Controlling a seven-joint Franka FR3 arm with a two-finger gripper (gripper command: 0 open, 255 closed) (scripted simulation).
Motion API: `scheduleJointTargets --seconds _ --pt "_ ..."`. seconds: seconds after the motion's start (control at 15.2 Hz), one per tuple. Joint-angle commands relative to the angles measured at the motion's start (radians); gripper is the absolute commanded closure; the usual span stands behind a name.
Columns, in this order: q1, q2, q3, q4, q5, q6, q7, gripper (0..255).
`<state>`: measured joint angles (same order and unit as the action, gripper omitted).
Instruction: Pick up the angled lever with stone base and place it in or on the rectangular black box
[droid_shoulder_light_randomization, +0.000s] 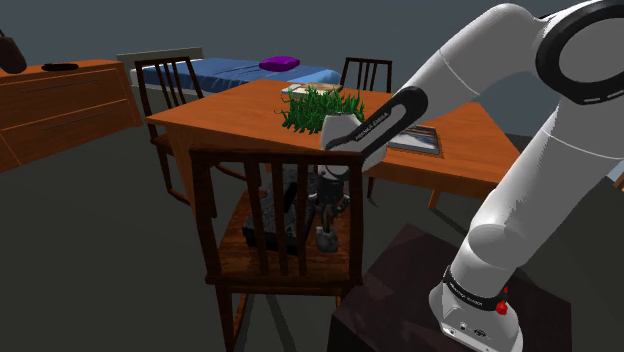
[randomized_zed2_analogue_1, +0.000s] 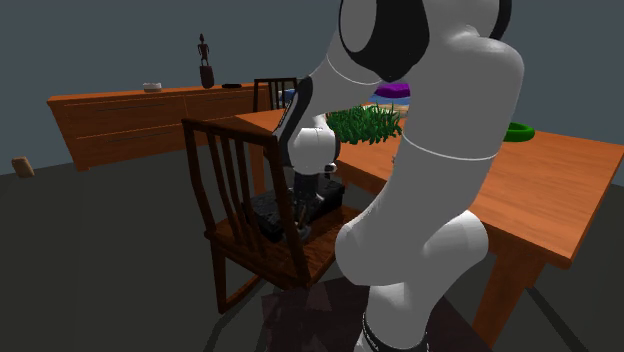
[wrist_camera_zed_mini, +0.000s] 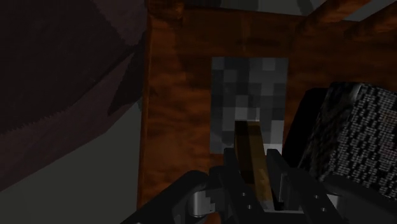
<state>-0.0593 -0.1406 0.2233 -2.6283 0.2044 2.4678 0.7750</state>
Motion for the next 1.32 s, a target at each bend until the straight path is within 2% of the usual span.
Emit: scheduleJointTargets --seconds 0.0,1.25 --pt "0.009 -0.033 0.007 0.011 -0.001 -0.036 0.002 255" --pt "0.007 -0.212 -0.016 0.130 -0.010 -0.334 0.019 255"
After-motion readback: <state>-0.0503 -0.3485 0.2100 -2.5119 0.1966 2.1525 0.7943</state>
